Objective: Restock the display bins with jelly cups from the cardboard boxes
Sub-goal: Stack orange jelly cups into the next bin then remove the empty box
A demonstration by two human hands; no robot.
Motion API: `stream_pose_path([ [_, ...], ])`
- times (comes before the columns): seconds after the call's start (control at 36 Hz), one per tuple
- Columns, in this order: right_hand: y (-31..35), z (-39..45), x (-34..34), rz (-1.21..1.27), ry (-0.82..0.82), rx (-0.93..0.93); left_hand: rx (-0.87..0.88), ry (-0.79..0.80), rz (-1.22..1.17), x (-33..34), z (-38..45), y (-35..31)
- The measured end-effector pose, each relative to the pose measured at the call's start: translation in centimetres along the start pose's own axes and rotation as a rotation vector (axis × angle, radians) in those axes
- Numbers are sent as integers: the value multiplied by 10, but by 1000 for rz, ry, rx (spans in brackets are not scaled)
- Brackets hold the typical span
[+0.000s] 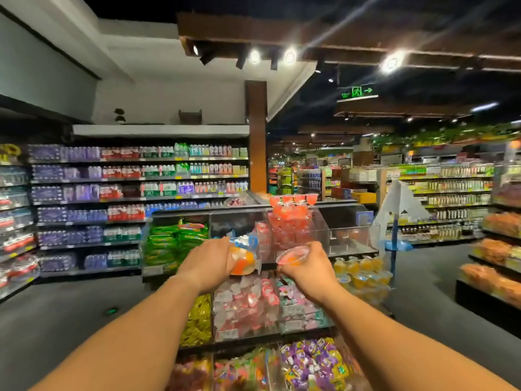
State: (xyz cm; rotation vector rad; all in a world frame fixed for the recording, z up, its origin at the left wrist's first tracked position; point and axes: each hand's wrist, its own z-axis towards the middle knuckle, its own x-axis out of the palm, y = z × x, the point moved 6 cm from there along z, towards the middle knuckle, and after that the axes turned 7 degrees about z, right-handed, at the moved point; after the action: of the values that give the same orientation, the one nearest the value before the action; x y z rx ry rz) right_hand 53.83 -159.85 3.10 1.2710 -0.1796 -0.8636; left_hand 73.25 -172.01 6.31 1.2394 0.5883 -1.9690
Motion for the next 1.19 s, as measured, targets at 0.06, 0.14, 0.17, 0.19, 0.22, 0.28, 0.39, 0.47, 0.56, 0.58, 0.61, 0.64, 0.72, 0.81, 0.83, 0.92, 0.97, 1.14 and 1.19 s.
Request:
stream_pose_path([
  [0.06,-12,9,-21,-8,-15,12,14,2,-5,9,13,-24],
  [0.14,-28,26,-48,-8,-45,25,21,7,-36,23,34,-52],
  [0.17,-34,32,-55,0,-51,34,29,17,-40,29,41,-61],
  [0.19,-40,38,-62,11,-59,40,42,24,-37,33,49,-70],
  [0.22,-44,44,-69,23,-66,46,54,32,-32,37,56,-79],
  [0.28,-55,57,-80,33,-79,56,74,37,-39,45,72,-94],
  [0.39,-79,78,-101,51,-105,80,115,26,-31,59,103,-122],
  [0.47,-96,90,-118,35,-111,106,151,22,-60,75,128,-139],
  [0.56,-114,109,-136,16,-129,124,190,30,-79,94,154,-159],
  [0.58,-120,114,-142,10,-137,131,202,36,-85,101,162,-166],
  [0.61,-126,121,-148,6,-148,138,209,35,-91,107,170,-174],
  [0.64,-133,128,-154,1,-159,139,213,34,-101,113,180,-182],
  [0.72,-154,154,-169,-43,-162,160,240,42,-106,130,209,-210],
  [0.81,-175,189,-185,-66,-156,155,263,34,-108,143,240,-239],
  [0.83,-181,204,-191,-61,-155,149,266,28,-109,147,251,-248],
  [0.92,-204,249,-205,-54,-130,131,265,10,-101,161,287,-269],
  [0.97,-219,281,-212,-51,-114,117,246,-13,-112,169,311,-280],
  [1.14,-255,381,-229,-84,-35,73,133,-65,-157,186,386,-305],
  [1.19,-266,412,-229,-116,1,79,113,-93,-160,191,408,-310],
])
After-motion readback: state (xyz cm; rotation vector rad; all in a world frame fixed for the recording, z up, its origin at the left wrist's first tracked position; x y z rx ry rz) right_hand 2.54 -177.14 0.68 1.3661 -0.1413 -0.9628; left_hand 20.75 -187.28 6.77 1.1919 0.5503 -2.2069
